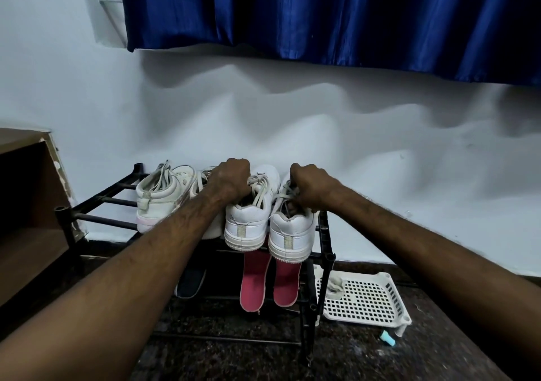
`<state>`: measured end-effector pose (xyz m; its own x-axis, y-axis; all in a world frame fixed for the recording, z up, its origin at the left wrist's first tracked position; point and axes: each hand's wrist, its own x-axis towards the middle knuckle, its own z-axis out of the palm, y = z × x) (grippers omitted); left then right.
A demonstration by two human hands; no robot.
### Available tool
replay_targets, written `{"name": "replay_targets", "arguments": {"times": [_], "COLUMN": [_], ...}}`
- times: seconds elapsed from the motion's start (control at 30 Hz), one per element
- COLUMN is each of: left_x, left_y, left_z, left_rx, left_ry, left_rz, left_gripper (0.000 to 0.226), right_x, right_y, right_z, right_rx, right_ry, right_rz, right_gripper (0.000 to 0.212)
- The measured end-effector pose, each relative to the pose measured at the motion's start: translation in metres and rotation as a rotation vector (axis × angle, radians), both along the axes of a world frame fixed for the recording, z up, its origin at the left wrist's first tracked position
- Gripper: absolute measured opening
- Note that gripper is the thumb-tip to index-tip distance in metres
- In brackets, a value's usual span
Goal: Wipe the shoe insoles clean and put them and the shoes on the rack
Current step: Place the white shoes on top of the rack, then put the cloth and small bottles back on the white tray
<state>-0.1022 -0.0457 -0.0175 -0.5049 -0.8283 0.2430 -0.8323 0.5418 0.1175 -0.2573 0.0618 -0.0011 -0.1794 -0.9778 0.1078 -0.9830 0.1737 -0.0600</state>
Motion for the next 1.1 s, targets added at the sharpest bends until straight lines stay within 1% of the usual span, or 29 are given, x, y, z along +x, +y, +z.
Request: {"name": "replay_targets", "arguments": {"times": [0.1,0.17,0.23,0.27,0.3,0.37,0.4,0.43,0.5,0.6,0.67,0.77,0.83,0.93,1.1], "left_x": [-0.004,-0.009,-0.018,-0.023,-0.032,-0.052,-0.063,-0.073,-0.093,-0.114,-0.123,-0.138,-0.153,-0.175,-0.2], "left_y": [0.011,0.02,0.032,0.04,0.053,0.078,0.091,0.104,0.133,0.173,0.198,0.222,0.227,0.22,0.186], "left_z": [0.023,0.046,0.071,0.086,0.098,0.115,0.12,0.122,0.119,0.118,0.115,0.089,0.053,-0.023,-0.176], "left_rx": [0.112,0.093,-0.01,-0.035,-0.015,0.131,0.187,0.233,0.288,0.292,0.27,0.269,0.305,0.382,0.449], "left_ry": [-0.241,-0.301,-0.25,-0.176,-0.085,0.13,0.204,0.24,0.195,0.061,0.087,0.185,0.187,0.144,0.044], "left_rz": [0.007,-0.019,-0.045,-0.074,-0.117,-0.231,-0.276,-0.306,-0.359,-0.413,-0.469,-0.552,-0.58,-0.562,-0.403], "left_gripper": [0.048,0.055,0.055,0.051,0.046,0.035,0.031,0.029,0.03,0.035,0.032,0.023,0.016,0.019,0.027], "right_x": [0.002,-0.001,-0.009,-0.013,-0.02,-0.035,-0.042,-0.048,-0.064,-0.087,-0.1,-0.122,-0.144,-0.172,-0.219], "right_y": [0.005,0.012,0.024,0.029,0.04,0.061,0.073,0.085,0.114,0.163,0.198,0.239,0.252,0.251,0.212], "right_z": [0.008,0.018,0.028,0.034,0.041,0.057,0.065,0.073,0.085,0.09,0.09,0.079,0.06,0.006,-0.118], "right_rx": [0.065,0.145,0.186,0.183,0.171,0.135,0.11,0.086,0.057,0.044,0.069,0.084,0.099,0.128,0.216], "right_ry": [-0.079,-0.147,-0.135,-0.116,-0.097,-0.056,-0.041,-0.034,-0.017,0.008,-0.01,-0.041,-0.024,-0.07,-0.222], "right_rz": [0.018,0.032,0.048,0.047,0.033,0.006,-0.008,-0.028,-0.072,-0.131,-0.161,-0.21,-0.229,-0.22,-0.211], "right_gripper": [0.06,0.06,0.058,0.058,0.059,0.06,0.058,0.057,0.055,0.055,0.052,0.045,0.04,0.033,0.024]}}
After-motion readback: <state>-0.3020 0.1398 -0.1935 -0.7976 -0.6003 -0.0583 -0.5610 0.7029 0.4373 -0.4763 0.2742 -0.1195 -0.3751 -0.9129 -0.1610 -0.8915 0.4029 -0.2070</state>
